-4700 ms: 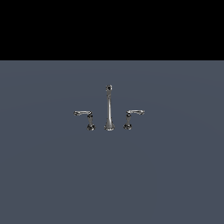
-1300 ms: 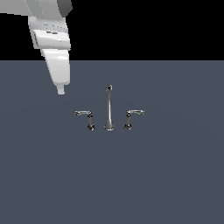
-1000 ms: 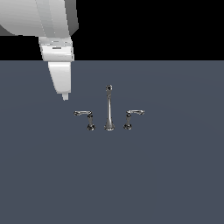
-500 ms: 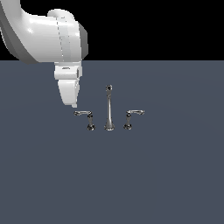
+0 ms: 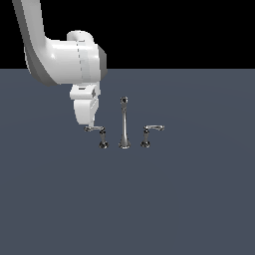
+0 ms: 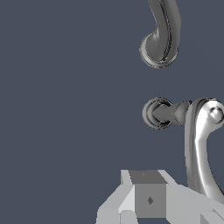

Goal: Turn on the faucet by rotating a designated handle.

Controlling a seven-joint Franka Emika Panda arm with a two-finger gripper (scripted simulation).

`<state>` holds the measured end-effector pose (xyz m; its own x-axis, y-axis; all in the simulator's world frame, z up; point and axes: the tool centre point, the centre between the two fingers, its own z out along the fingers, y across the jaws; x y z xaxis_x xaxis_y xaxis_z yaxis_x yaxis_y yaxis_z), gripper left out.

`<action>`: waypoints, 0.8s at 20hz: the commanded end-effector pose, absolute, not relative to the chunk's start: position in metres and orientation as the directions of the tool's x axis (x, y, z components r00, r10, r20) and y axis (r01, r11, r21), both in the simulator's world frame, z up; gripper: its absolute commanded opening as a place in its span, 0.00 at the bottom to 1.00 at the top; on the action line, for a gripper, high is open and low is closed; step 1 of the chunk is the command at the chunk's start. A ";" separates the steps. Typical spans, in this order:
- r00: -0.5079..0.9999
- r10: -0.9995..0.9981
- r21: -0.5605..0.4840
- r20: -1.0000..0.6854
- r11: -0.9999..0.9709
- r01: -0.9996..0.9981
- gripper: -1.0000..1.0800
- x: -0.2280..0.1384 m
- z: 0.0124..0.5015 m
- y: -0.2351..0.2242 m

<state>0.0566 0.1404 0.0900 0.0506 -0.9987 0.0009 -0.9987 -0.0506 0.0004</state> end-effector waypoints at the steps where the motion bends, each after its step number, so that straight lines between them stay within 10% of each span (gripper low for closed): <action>1: 0.034 -0.999 0.000 0.001 -0.034 -0.999 0.00 0.061 0.087 0.139; 16: 0.029 -1.000 0.000 0.001 -0.029 -1.000 0.00 0.037 0.086 0.149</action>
<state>0.0421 0.1462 0.0855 0.0283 -0.9996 0.0010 -0.9996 -0.0283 -0.0007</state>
